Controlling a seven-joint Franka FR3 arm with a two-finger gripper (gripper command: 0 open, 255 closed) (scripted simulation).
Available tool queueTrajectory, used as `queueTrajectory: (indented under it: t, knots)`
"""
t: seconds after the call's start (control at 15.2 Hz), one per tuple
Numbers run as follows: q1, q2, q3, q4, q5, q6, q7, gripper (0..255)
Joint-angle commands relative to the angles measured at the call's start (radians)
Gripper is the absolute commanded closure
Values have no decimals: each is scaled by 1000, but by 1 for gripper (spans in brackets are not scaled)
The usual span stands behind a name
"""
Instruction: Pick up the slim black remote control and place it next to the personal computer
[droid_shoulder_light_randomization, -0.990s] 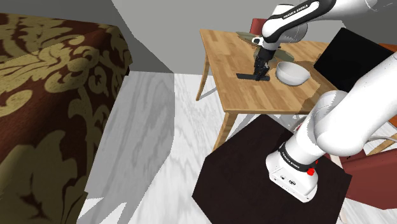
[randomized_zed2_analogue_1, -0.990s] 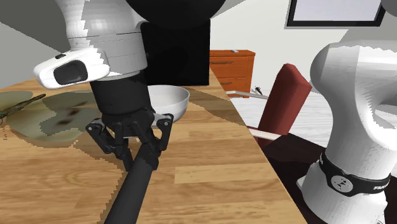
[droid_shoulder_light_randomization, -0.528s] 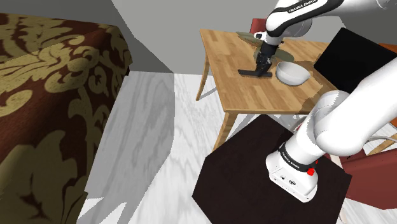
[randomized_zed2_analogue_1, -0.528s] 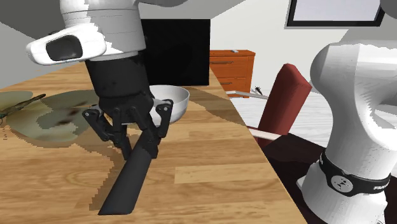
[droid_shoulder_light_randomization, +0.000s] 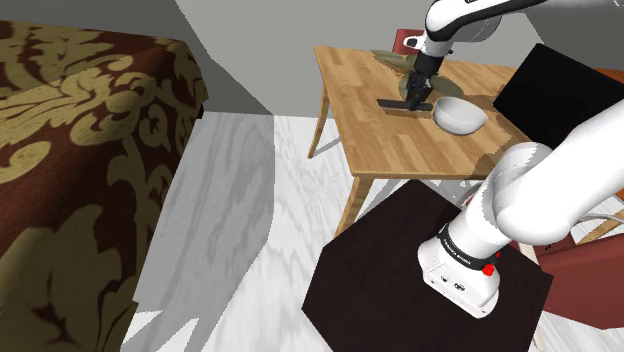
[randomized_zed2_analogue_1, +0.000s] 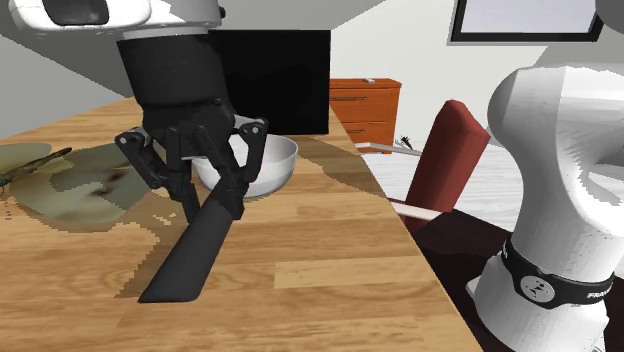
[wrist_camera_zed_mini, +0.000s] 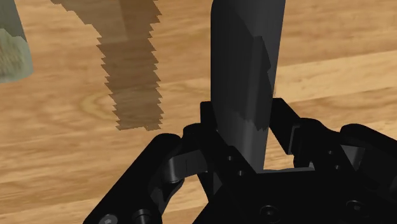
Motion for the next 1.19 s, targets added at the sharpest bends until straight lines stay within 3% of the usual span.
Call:
queueTrajectory:
  t: [0.0,1.12]
  knots:
    - [-5,-21,11,16,-9,-35,8,255]
    - [-9,-90,74,193,-17,-273,30,255]
